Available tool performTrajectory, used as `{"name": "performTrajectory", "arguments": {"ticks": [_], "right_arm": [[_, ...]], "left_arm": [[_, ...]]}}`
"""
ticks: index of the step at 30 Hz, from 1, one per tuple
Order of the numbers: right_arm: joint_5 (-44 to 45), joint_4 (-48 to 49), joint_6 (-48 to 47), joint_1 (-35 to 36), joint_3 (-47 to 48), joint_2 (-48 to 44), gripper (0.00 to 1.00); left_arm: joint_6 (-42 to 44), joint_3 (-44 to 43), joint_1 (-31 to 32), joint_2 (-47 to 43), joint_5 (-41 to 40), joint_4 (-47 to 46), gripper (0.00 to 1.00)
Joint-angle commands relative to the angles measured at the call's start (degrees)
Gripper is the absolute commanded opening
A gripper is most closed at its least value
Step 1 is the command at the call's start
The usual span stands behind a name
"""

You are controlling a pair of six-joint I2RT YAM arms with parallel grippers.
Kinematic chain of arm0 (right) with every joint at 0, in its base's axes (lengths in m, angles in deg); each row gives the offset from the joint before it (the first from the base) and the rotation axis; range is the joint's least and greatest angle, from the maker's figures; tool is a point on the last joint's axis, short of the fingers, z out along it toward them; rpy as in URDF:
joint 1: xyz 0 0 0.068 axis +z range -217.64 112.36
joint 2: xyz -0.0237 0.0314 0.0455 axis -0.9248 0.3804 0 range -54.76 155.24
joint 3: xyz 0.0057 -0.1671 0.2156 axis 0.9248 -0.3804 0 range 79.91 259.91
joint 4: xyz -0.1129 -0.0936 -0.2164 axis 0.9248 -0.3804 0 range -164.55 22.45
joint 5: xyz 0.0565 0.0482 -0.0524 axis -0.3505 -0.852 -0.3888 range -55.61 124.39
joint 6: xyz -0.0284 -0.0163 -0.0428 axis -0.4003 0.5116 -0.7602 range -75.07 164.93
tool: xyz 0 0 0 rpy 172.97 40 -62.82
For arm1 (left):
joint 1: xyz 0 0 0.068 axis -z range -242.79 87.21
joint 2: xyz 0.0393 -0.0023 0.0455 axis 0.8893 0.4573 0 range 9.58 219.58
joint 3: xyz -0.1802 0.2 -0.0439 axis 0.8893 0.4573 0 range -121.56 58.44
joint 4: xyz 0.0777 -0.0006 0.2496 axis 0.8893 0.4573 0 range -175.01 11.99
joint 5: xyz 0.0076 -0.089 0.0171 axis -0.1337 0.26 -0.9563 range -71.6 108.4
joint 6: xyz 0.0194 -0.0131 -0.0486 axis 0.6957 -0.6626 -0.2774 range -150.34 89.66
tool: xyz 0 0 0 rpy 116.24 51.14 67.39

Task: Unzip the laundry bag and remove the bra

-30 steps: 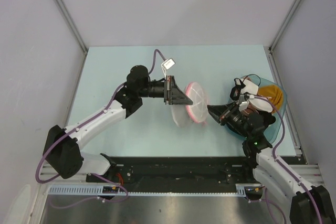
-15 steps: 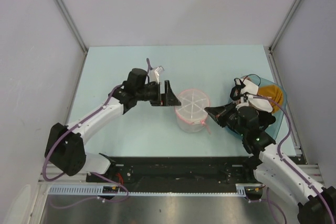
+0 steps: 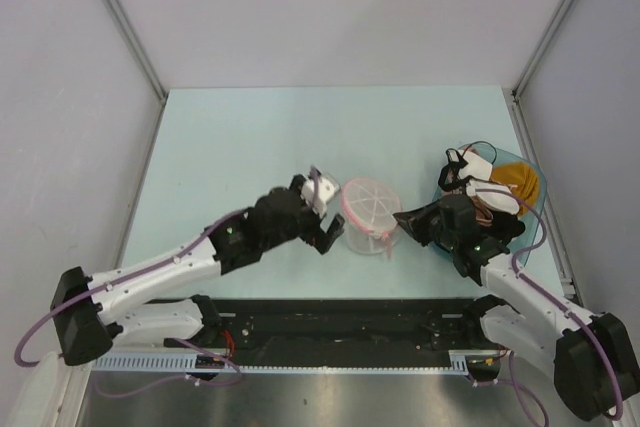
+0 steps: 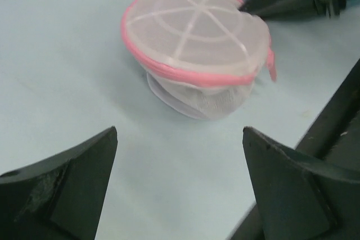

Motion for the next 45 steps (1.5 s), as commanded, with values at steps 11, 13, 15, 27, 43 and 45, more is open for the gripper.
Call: {"name": "performTrajectory", "arguments": {"ticks": [11, 13, 15, 27, 43, 45], "right_arm": [[-3.30, -2.75, -2.55, -4.23, 2.46, -4.61, 0.00], [-3.65, -2.49, -2.55, -4.23, 2.46, -4.70, 0.00], [-3.83, -2.40, -2.55, -4.32, 2.46, -4.70, 0.00], [-4.71, -1.87, -2.02, -4.23, 2.46, -4.79, 0.00], [-3.83, -6.18, -2.73, -4.40, 2.37, -9.00, 0.00], [-4.09, -5.66, -2.90, -4.49, 2.46, -8.83, 0.00]], "left_arm": [[43.57, 9.63, 18.66, 2.78, -13.89, -30.54, 0.97], [47.26, 10.16, 19.98, 4.44, -13.10, -32.56, 0.98], [49.99, 10.25, 20.60, 6.46, -12.31, -34.23, 0.97], [48.69, 4.55, 21.04, 17.62, -5.71, -31.16, 0.99], [48.15, 3.31, 20.60, 25.37, -14.23, -41.27, 0.44], [47.45, 2.96, 20.60, 25.10, -13.97, -40.75, 0.32]]}}
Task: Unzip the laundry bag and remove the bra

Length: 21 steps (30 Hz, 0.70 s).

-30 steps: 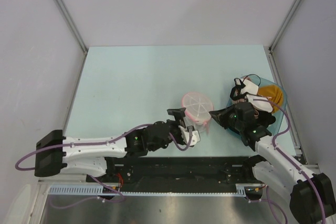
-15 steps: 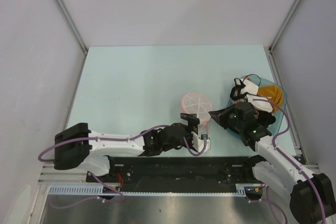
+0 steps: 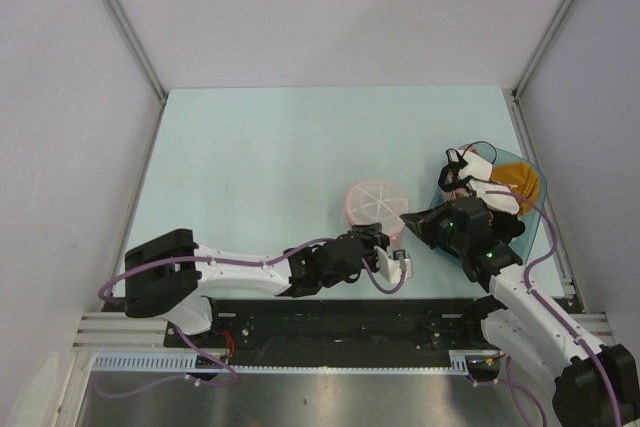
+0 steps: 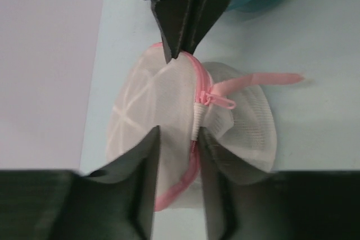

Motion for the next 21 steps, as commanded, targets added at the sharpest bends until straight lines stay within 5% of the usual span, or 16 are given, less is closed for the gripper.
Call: {"name": "performTrajectory", "arguments": {"ticks": [1, 4, 5, 7, 11, 14, 18, 21], "right_arm": [[-0.33, 1.01, -0.85, -0.14, 2.37, -0.83, 0.00], [-1.03, 2.59, -2.33, -0.23, 2.37, -0.65, 0.00], [-3.39, 3.64, -3.73, -0.32, 2.37, -0.65, 0.07], [-5.77, 3.14, -8.29, -1.28, 3.51, -1.61, 0.43], [-1.93, -10.65, -16.57, -2.07, 8.34, -7.41, 0.67], [-2.00, -17.08, -20.79, -3.91, 9.75, -13.47, 0.64], [-8.93, -16.75, -27.73, -3.05, 10.10, -18.31, 0.31], [-12.54, -18.41, -32.48, -1.46, 10.37, -18.15, 0.25]], "left_arm": [[-1.29, -1.26, 0.04, -0.82, -0.51, -4.09, 0.28], [-3.13, -1.61, -0.05, -1.61, 0.11, -2.42, 0.03], [-4.45, -2.05, -0.23, -2.13, 0.19, -1.72, 0.00], [-6.90, -3.45, -1.02, -2.75, 0.11, 2.14, 0.00], [-19.89, -6.79, -3.91, -4.33, 4.58, 12.77, 0.01], [-24.04, -7.50, -4.36, -4.60, 6.43, 14.71, 0.00], [-27.31, -8.99, -4.71, -3.90, 6.61, 17.53, 0.00], [-28.80, -8.12, -5.06, -4.86, 7.84, 16.92, 0.01]]}}
